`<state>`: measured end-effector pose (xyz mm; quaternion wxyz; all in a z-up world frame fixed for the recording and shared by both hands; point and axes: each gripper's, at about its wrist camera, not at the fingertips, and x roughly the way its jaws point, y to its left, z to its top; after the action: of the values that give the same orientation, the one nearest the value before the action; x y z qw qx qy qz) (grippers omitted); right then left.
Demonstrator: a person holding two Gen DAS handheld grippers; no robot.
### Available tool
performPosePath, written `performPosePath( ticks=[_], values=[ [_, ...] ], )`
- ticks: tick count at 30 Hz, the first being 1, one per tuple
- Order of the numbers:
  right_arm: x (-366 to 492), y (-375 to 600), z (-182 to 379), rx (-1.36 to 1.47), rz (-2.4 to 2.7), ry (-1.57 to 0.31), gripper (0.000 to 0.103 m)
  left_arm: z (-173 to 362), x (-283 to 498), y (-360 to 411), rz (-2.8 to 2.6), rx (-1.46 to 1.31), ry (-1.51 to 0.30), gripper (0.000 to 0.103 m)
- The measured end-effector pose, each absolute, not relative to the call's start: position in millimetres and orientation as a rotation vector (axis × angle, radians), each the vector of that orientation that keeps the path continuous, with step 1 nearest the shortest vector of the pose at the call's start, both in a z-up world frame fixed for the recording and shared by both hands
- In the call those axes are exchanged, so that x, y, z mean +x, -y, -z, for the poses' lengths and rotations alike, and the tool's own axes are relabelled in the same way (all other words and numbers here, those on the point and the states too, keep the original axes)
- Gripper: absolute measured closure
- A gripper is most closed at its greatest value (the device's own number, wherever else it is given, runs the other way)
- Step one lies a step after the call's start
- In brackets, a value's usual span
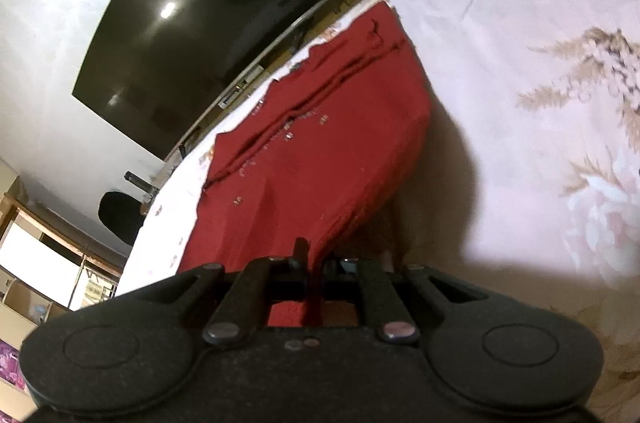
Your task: Fold small clothes
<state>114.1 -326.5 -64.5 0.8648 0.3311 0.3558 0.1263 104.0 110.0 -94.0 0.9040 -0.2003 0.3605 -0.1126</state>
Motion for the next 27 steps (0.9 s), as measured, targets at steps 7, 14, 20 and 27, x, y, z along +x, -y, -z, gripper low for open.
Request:
performPosePath(
  ticks=[7,14,20,27],
  values=[
    [119.1,334.5,113.1,0.681,-0.179,-0.874,0.098,118.2,100.0,-115.3,0.201,-0.436,-0.783,0.099],
    [117.3,333.0,68.4,0.645,-0.227,-0.733,0.098,82.6,103.5,-124.4,0.261,-0.519,-0.642,0.099],
    [148.7,336.7,18.1,0.567,-0.275,-0.599,0.098,44.6,146.1,-130.8,0.293,-0.552,-0.512,0.099],
    [245.8,346.5,-11.1,0.542,-0.296,-0.525,0.098,2.1,258.1,-119.2,0.307,-0.468,-0.429,0.099]
  ],
)
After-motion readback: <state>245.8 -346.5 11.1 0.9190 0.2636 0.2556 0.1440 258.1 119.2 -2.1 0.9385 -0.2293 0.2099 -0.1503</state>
